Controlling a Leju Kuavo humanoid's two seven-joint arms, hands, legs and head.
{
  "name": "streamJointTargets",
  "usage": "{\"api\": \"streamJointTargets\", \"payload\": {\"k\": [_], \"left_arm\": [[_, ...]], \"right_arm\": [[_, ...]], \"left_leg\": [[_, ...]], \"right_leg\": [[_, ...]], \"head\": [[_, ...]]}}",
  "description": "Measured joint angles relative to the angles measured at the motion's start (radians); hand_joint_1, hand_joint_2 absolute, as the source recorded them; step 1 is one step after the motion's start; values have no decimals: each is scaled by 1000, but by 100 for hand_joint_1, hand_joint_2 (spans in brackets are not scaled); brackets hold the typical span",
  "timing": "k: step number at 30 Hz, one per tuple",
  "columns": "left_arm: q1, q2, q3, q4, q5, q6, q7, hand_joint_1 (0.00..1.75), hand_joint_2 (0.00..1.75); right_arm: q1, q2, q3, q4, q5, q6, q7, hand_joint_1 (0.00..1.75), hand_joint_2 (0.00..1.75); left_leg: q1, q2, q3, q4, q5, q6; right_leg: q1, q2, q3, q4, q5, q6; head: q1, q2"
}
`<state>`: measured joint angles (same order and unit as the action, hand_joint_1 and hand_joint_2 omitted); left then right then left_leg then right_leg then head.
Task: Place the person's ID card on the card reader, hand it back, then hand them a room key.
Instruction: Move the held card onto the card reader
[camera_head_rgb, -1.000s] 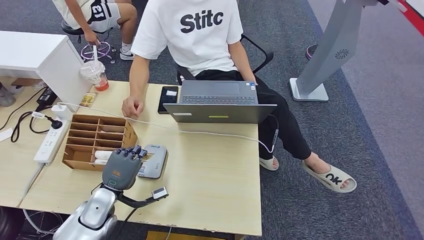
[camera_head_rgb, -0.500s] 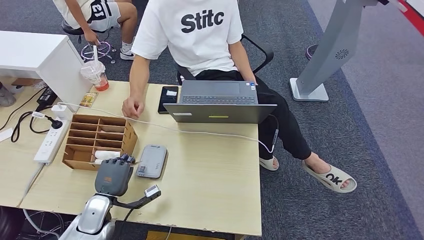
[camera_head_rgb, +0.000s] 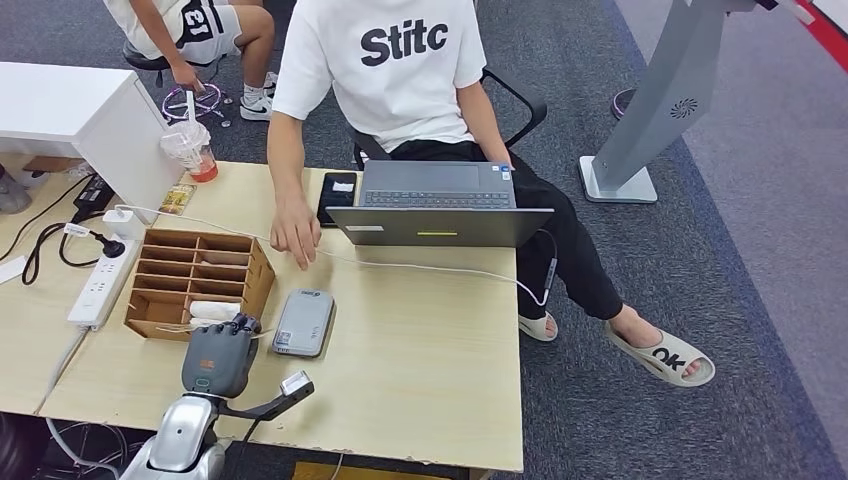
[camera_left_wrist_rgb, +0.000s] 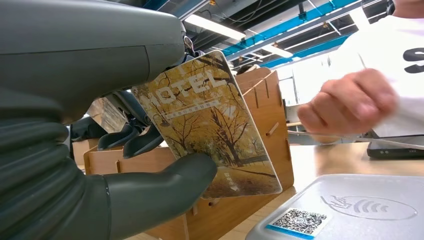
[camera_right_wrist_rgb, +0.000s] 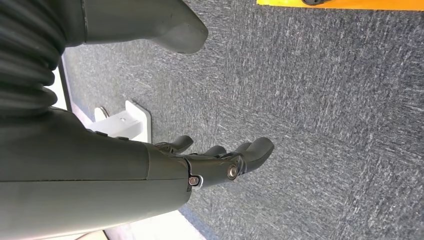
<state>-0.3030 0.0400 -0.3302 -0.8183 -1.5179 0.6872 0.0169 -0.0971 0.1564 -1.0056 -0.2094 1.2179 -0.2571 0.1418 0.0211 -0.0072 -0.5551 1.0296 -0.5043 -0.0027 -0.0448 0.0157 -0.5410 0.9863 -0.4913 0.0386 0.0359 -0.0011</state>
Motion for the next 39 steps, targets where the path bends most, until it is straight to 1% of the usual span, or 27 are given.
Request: {"api": "streamJointTargets", "payload": {"k": [13,33,39], "left_arm": [[0,-14,24,-3,-1,1,-5,175,175],[-3,-21,26,-4,-2,-1,-6,175,175],[-16,-28,26,0,-2,-2,-20,175,175]], "right_arm": [[0,0,0,0,1,0,-1,0,175],[0,0,0,0,6,1,-2,0,175],[0,0,0,0,10,2,-2,0,175]], "left_leg": [[0,0,0,0,0,0],[0,0,0,0,0,0],[0,0,0,0,0,0]], "right_leg": [[0,0,0,0,0,0],[0,0,0,0,0,0],[0,0,0,0,0,0]], "head": [[0,0],[0,0],[0,0]]}}
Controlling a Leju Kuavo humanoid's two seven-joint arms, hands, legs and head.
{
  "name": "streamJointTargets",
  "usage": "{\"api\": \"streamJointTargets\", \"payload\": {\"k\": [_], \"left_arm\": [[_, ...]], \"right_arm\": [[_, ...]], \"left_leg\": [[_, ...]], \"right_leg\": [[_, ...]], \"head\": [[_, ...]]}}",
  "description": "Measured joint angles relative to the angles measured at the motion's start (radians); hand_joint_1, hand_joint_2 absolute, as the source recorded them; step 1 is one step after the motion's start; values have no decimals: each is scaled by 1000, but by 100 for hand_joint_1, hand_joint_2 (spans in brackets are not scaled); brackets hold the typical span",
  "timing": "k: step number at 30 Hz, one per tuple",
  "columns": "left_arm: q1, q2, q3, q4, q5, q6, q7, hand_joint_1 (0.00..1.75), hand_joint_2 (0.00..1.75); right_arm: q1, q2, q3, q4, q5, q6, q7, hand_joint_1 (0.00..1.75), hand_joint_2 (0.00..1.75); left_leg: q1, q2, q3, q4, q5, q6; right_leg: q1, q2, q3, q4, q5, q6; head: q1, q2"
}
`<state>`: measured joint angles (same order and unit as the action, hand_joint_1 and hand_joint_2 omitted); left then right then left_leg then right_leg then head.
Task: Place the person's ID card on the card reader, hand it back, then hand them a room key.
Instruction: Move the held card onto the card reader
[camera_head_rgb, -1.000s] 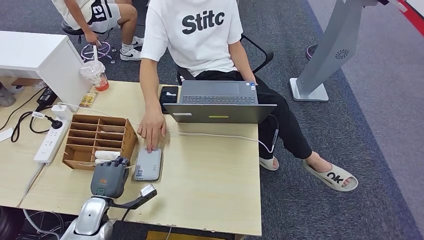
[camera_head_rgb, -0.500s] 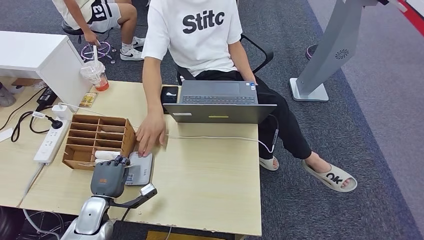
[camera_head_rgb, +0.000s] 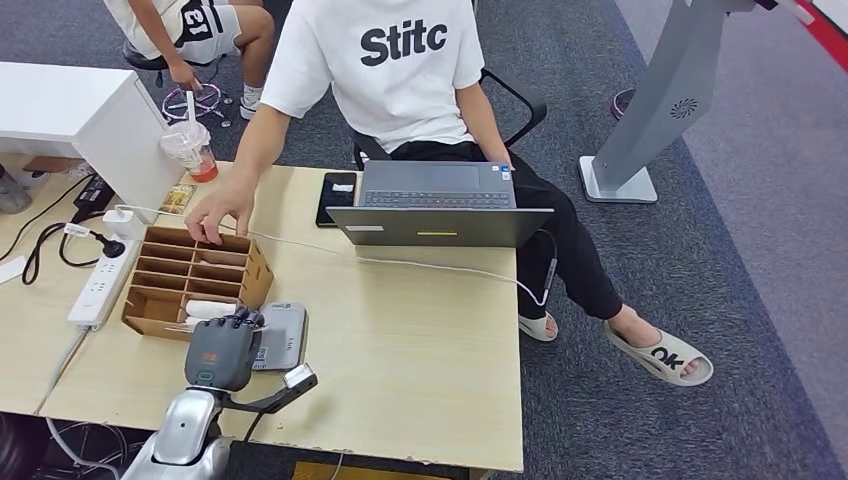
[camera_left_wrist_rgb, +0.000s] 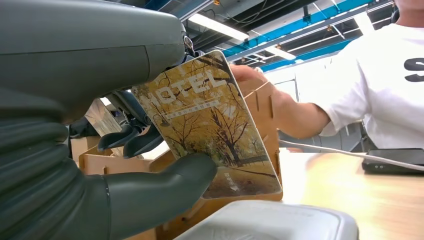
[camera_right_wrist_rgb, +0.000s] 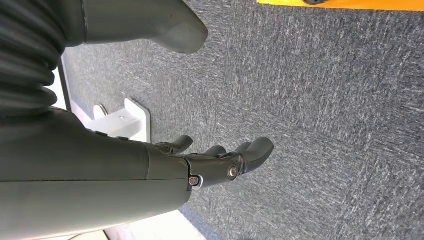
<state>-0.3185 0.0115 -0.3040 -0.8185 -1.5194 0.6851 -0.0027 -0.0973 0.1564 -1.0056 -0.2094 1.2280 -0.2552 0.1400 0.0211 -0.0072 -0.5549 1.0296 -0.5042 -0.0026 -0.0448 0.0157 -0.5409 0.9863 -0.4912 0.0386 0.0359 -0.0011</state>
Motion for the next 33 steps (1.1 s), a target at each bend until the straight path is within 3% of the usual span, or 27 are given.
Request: {"api": "streamJointTargets", "payload": {"k": [13,33], "left_arm": [[-21,-34,0,56,-1,-15,-12,175,175],[-35,-35,0,104,-1,-20,2,175,175]], "right_arm": [[0,1,0,0,7,4,1,0,175],[0,3,0,3,7,11,0,0,175]], "left_leg": [[0,0,0,0,0,0],[0,0,1,0,0,0]], "right_leg": [[0,0,0,0,0,0],[0,0,1,0,0,0]], "head": [[0,0],[0,0]]}}
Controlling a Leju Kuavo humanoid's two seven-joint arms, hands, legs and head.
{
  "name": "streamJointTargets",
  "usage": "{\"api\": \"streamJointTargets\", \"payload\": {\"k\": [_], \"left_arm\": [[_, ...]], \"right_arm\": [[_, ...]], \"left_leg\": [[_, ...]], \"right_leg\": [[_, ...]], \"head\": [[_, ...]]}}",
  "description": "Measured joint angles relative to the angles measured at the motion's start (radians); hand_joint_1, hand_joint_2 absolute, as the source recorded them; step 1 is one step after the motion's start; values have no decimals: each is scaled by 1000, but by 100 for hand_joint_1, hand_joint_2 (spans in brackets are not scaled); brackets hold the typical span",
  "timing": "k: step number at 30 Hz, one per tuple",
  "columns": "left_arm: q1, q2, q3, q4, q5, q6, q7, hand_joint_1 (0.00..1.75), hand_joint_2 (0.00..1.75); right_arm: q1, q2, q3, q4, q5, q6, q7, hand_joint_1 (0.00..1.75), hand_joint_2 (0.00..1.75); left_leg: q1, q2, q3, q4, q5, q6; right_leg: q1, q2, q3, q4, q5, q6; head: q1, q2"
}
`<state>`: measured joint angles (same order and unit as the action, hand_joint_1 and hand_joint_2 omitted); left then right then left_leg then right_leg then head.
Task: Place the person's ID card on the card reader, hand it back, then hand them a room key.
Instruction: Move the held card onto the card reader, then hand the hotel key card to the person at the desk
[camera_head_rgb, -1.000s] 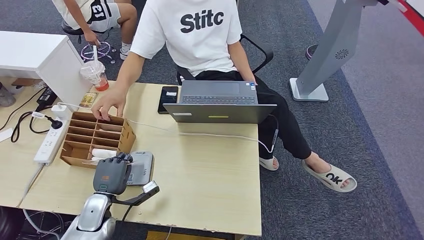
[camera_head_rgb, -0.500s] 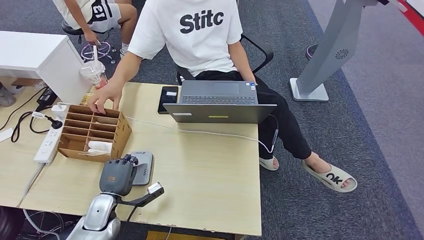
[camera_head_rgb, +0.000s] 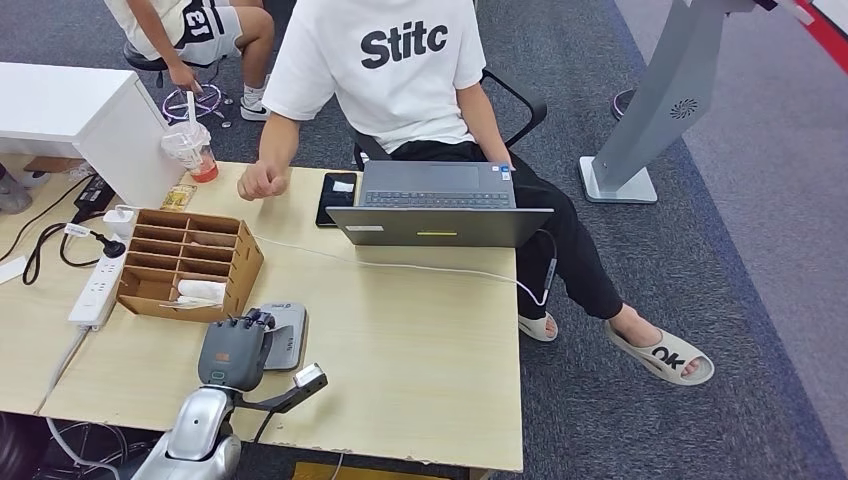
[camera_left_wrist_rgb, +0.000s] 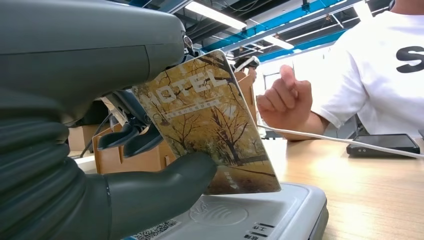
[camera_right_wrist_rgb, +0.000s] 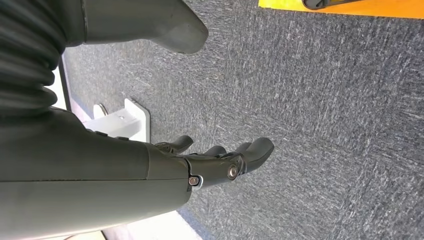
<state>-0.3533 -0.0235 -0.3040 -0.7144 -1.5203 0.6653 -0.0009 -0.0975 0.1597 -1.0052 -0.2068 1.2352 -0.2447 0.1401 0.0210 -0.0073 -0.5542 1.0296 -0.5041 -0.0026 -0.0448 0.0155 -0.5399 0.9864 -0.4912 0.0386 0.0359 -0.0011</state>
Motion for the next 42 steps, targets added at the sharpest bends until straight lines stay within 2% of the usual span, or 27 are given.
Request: {"api": "streamJointTargets", "payload": {"k": [11,18,27,35,42], "left_arm": [[-4,11,0,-14,27,31,-5,175,175],[-33,66,28,-142,77,-5,-21,175,175],[-93,126,62,-249,45,-42,1,175,175],[-139,147,66,-266,9,-46,24,175,175],[-158,145,66,-266,36,-51,12,175,175]], "right_arm": [[0,0,0,0,0,-9,-1,0,175],[1,0,0,0,0,-30,-11,0,175],[1,0,0,0,7,-35,-8,0,175],[0,0,0,0,7,-33,-8,0,175],[0,0,0,0,8,-34,-7,0,175]], "left_leg": [[0,0,0,0,0,0],[0,0,0,0,1,1],[0,0,0,0,1,0],[0,0,0,0,1,0],[0,0,0,0,1,0]], "right_leg": [[0,0,0,0,0,0],[0,0,0,1,0,0],[0,0,0,1,0,0],[0,0,0,1,0,0],[0,0,0,0,0,0]], "head": [[0,0],[0,0],[0,0],[0,0],[0,0]]}}
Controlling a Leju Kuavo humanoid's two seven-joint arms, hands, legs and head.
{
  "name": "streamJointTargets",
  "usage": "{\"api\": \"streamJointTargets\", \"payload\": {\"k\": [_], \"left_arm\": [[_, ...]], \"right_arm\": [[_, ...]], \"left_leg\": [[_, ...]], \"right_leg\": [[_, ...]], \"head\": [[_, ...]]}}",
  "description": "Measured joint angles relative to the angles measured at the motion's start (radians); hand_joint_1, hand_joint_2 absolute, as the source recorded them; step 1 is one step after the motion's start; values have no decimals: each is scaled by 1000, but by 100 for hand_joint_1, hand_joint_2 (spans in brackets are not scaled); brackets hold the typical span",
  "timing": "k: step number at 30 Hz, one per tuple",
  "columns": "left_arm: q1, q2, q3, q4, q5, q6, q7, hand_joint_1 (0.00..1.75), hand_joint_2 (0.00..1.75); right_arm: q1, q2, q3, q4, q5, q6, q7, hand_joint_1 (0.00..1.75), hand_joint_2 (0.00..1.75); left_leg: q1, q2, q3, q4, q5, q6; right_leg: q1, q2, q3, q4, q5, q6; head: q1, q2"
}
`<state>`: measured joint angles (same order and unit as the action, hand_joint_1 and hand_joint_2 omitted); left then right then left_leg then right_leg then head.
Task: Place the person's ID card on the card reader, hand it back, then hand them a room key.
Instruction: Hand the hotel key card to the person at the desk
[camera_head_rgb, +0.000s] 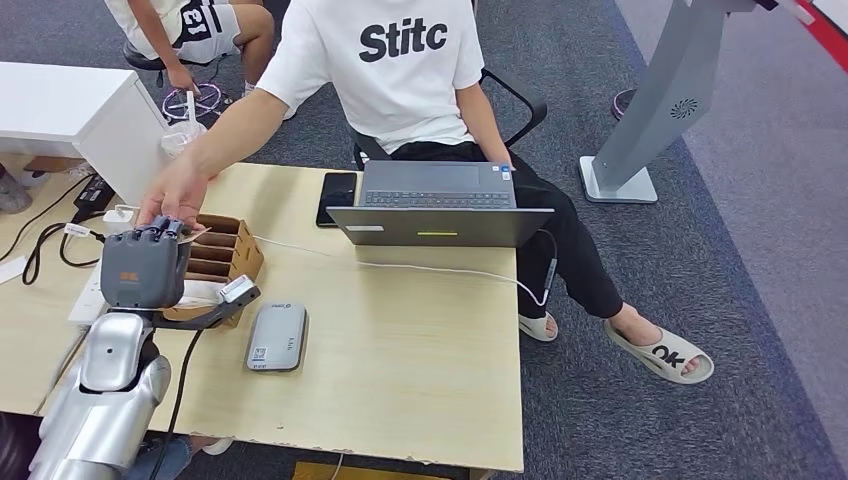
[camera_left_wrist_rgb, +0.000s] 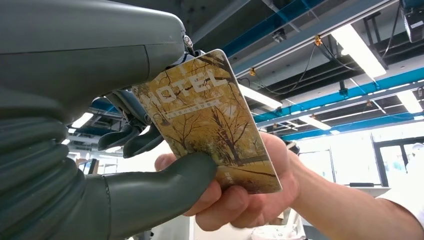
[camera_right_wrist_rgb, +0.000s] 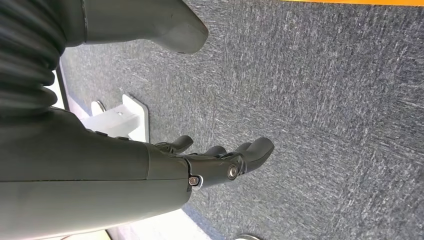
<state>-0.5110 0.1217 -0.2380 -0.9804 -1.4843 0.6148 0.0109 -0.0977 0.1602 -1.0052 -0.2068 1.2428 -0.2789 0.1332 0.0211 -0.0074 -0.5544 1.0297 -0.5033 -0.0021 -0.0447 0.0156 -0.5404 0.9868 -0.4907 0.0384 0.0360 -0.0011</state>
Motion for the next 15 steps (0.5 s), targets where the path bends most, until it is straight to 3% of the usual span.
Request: {"api": "streamJointTargets", "payload": {"k": [8,9,12,13,15], "left_arm": [[2,-28,0,0,-9,4,-2,175,175],[3,-31,-1,0,-10,6,-1,154,175],[4,-38,-1,0,-11,11,1,23,175],[4,-41,-1,0,-11,13,3,0,175],[7,-45,-1,0,-11,23,5,0,175]], "right_arm": [[-7,0,0,0,15,-1,1,0,175],[-8,0,1,0,15,-2,2,0,175],[-11,0,1,0,15,-2,2,0,175],[-12,0,1,0,15,-2,3,0,175],[-12,0,1,0,16,-2,4,0,175]], "left_leg": [[0,0,0,0,0,0],[0,0,0,0,0,0],[0,0,0,0,0,0],[0,0,0,0,0,0],[0,0,0,0,0,0]], "right_leg": [[0,0,0,0,0,0],[0,0,0,0,0,0],[0,0,0,0,0,0],[0,0,0,0,0,0],[0,0,0,0,0,0]], "head": [[0,0],[0,0],[0,0],[0,0],[0,0]]}}
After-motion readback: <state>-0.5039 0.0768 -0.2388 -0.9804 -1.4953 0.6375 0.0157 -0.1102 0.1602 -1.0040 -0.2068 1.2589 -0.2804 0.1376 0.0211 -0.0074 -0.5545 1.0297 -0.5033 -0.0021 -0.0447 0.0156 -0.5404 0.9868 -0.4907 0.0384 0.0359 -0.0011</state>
